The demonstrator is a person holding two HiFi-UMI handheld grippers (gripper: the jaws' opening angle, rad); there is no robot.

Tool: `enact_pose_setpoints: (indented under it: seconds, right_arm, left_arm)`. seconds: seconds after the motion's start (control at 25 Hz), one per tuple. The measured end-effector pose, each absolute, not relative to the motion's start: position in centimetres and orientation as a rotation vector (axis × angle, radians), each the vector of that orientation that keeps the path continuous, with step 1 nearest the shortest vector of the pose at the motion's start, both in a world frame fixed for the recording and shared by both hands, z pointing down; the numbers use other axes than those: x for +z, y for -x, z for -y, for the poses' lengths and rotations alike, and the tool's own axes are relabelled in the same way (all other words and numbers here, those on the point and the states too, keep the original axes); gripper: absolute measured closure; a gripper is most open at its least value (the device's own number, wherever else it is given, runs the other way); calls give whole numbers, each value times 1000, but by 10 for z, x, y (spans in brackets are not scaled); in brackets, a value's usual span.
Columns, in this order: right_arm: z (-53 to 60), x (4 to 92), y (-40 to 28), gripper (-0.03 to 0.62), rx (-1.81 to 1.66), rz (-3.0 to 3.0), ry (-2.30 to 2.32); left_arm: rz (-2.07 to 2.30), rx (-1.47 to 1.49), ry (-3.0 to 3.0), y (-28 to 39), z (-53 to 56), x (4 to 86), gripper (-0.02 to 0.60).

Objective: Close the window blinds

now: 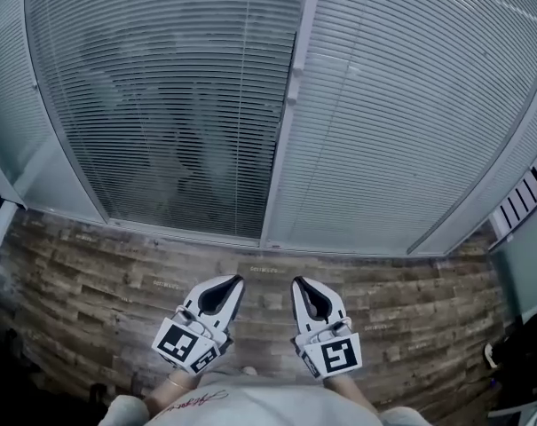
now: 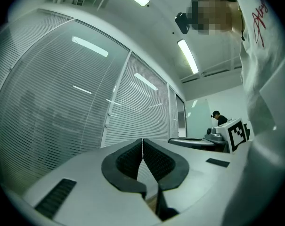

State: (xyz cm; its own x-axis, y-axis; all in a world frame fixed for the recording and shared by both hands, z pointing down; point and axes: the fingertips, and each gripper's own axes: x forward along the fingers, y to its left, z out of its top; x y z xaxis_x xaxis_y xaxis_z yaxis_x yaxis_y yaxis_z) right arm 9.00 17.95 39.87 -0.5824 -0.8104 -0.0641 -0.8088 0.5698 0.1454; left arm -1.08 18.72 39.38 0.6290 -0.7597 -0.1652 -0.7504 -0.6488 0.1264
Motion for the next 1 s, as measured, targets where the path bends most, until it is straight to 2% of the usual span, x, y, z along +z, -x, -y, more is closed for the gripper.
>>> enact_pose_setpoints:
  seconds: [0.12, 0.4, 1.0]
  right_arm:
    - [-182, 409, -88, 574, -351, 2687, -1348]
    - [-169, 400, -88, 574, -313, 2767, -1384]
    - [-64, 407, -93, 574, -358, 2696, -1418]
  left_arm:
    - [1313, -355, -2767, 10, -189, 393, 563]
    - [1326, -362, -2759, 7, -177, 399, 563]
    - [1302, -380, -2790, 13, -66, 394, 563]
